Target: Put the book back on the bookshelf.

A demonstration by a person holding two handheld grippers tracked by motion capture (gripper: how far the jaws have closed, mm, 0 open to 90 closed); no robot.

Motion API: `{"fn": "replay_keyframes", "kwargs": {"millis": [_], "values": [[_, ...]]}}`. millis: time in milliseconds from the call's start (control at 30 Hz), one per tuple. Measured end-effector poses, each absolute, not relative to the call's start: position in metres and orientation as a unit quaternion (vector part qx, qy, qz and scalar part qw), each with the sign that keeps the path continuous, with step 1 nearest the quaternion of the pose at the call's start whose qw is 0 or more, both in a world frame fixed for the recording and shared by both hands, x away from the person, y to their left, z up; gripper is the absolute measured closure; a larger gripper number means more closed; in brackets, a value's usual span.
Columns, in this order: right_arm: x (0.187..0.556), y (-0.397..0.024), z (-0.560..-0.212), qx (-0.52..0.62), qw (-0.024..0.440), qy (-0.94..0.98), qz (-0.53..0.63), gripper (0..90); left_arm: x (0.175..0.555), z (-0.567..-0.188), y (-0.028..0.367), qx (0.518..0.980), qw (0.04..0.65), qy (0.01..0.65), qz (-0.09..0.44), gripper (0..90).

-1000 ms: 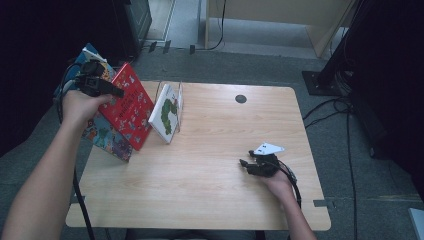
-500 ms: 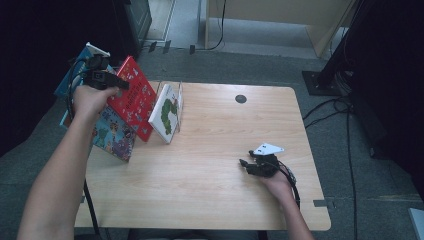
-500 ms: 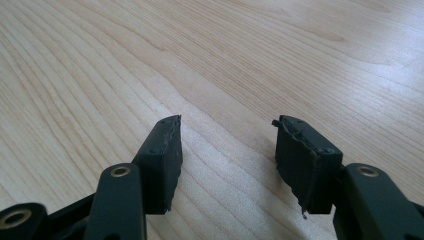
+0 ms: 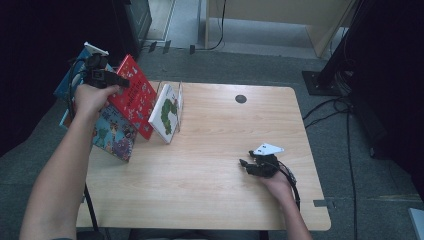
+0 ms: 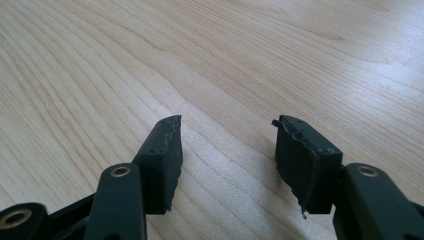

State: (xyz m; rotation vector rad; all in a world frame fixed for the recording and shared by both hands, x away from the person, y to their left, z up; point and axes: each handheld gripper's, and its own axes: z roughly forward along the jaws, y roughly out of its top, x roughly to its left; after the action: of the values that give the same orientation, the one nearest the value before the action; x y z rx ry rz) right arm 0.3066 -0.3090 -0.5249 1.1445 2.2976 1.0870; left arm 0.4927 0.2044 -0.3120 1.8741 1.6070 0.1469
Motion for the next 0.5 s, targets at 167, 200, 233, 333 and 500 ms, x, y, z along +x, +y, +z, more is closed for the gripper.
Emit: {"fn": "replay_keyframes", "kwargs": {"millis": [167, 200, 233, 333, 500], "values": [[0.3066, -0.3090, -0.5250, 0.404, 0.177, 0.811, 0.384, 44.0, 0.4925, -0.3132, 0.2113, 0.721, 0.303, 0.621, 0.050, 68.1], [0.3066, -0.3090, -0.5250, 0.404, 0.176, 0.811, 0.384, 44.0, 0.4924, -0.3133, 0.2119, 0.722, 0.302, 0.621, 0.049, 67.1], [0.3066, -0.3090, -0.5250, 0.404, 0.176, 0.811, 0.384, 44.0, 0.4924, -0.3133, 0.2119, 0.722, 0.302, 0.621, 0.049, 66.0], [0.3066, -0.3090, -0.5249, 0.404, 0.176, 0.811, 0.384, 44.0, 0.4919, -0.3137, 0.2107, 0.725, 0.300, 0.618, 0.051, 66.9], [0.3066, -0.3090, -0.5249, 0.404, 0.177, 0.811, 0.384, 44.0, 0.4922, -0.3112, 0.2110, 0.721, 0.304, 0.622, 0.040, 58.6]]}}
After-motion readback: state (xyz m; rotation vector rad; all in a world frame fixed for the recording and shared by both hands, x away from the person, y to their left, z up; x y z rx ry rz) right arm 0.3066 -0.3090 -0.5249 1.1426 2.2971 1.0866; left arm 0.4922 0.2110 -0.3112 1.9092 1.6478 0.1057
